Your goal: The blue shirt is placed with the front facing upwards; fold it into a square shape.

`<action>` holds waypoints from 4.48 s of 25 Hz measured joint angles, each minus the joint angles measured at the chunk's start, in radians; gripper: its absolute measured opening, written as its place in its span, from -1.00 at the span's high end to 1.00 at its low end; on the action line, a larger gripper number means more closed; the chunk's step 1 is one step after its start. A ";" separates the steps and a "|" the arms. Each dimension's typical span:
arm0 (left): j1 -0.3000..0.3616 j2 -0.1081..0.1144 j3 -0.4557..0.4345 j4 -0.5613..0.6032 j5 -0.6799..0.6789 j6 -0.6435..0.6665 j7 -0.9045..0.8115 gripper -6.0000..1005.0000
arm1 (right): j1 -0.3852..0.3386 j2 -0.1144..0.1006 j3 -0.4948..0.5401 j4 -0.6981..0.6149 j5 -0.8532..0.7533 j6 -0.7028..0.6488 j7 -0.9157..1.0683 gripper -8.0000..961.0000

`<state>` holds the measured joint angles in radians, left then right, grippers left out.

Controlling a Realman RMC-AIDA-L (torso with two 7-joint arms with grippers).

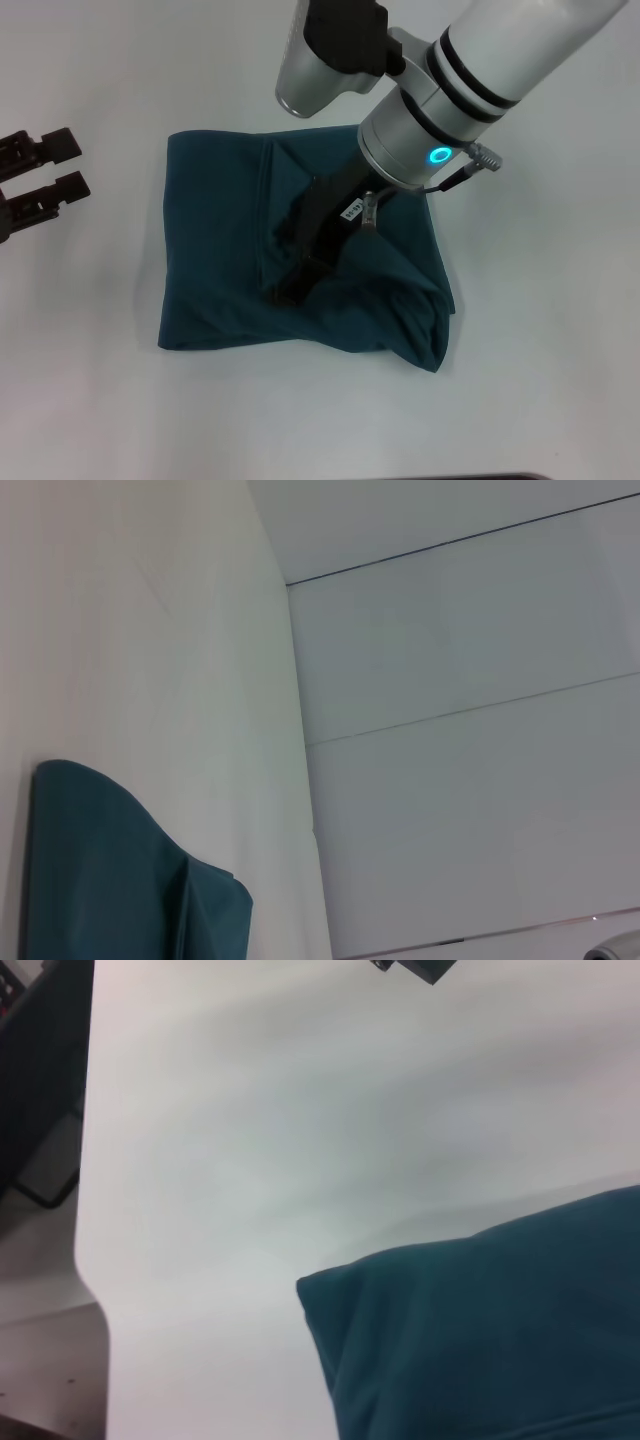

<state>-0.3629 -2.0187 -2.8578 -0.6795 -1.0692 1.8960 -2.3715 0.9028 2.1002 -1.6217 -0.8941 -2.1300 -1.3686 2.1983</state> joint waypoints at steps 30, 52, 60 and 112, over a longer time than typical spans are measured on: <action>-0.011 0.012 0.000 0.049 0.000 -0.003 0.005 -0.46 | -0.102 0.001 -0.150 -0.145 -0.097 0.114 0.040 -0.90; -0.014 0.012 0.000 0.072 0.000 -0.004 0.017 -0.46 | -0.101 -0.002 -0.189 -0.161 -0.100 0.127 0.094 -0.73; -0.016 0.012 0.000 0.076 0.000 -0.005 0.018 -0.46 | -0.101 0.000 -0.198 -0.161 -0.129 0.123 0.104 -0.08; -0.016 0.013 0.002 0.077 0.000 -0.005 0.018 -0.46 | -0.253 -0.012 0.260 -0.303 -0.238 -0.049 0.230 0.76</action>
<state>-0.3789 -2.0061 -2.8557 -0.6028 -1.0692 1.8913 -2.3531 0.6494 2.0878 -1.3612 -1.1970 -2.3682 -1.4177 2.4282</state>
